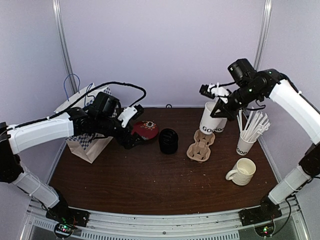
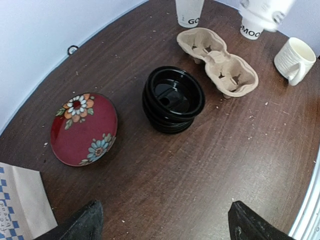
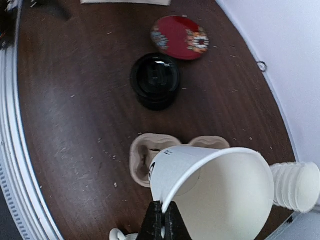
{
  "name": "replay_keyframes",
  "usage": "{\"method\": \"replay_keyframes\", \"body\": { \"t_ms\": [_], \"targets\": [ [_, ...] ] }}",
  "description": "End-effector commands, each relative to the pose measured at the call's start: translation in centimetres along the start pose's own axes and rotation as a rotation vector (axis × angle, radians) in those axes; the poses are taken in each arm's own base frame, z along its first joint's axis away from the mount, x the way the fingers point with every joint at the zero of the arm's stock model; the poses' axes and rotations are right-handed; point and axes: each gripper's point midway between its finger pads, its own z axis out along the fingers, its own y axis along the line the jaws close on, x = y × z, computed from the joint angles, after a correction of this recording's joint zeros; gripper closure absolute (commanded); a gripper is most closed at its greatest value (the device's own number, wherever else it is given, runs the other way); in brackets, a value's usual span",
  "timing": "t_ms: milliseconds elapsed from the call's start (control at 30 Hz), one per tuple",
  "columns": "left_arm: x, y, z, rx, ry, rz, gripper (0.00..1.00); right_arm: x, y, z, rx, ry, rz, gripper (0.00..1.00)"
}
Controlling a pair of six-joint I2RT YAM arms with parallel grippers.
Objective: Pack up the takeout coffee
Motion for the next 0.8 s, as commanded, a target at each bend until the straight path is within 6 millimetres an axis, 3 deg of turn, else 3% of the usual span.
{"method": "replay_keyframes", "body": {
  "t_ms": [0, 100, 167, 467, 633, 767],
  "targets": [
    [-2.7, 2.4, -2.7, -0.138, -0.078, 0.026, 0.09, 1.4, 8.2, 0.5, -0.158, 0.026, -0.289, 1.0],
    [-2.8, 2.9, -3.1, -0.159, -0.086, 0.023, 0.09, 2.3, 12.9, 1.5, -0.272, 0.071, -0.395, 1.0],
    [-2.9, 3.2, -3.2, -0.173, -0.092, 0.012, 0.09, 2.2, 14.8, 2.7, -0.308, 0.082, -0.445, 1.0],
    [-4.3, 2.7, -4.3, -0.1, -0.163, -0.093, 0.07, -1.4, 20.5, 8.7, -0.275, 0.098, -0.575, 1.0],
    [-4.4, 3.1, -5.0, -0.131, -0.171, -0.09, 0.07, -4.0, 22.2, 12.3, -0.231, 0.063, -0.558, 1.0],
    [-4.5, 3.3, -5.7, -0.151, -0.18, -0.084, 0.06, -5.2, 23.3, 13.6, -0.268, 0.044, -0.502, 1.0]
  ]
}}
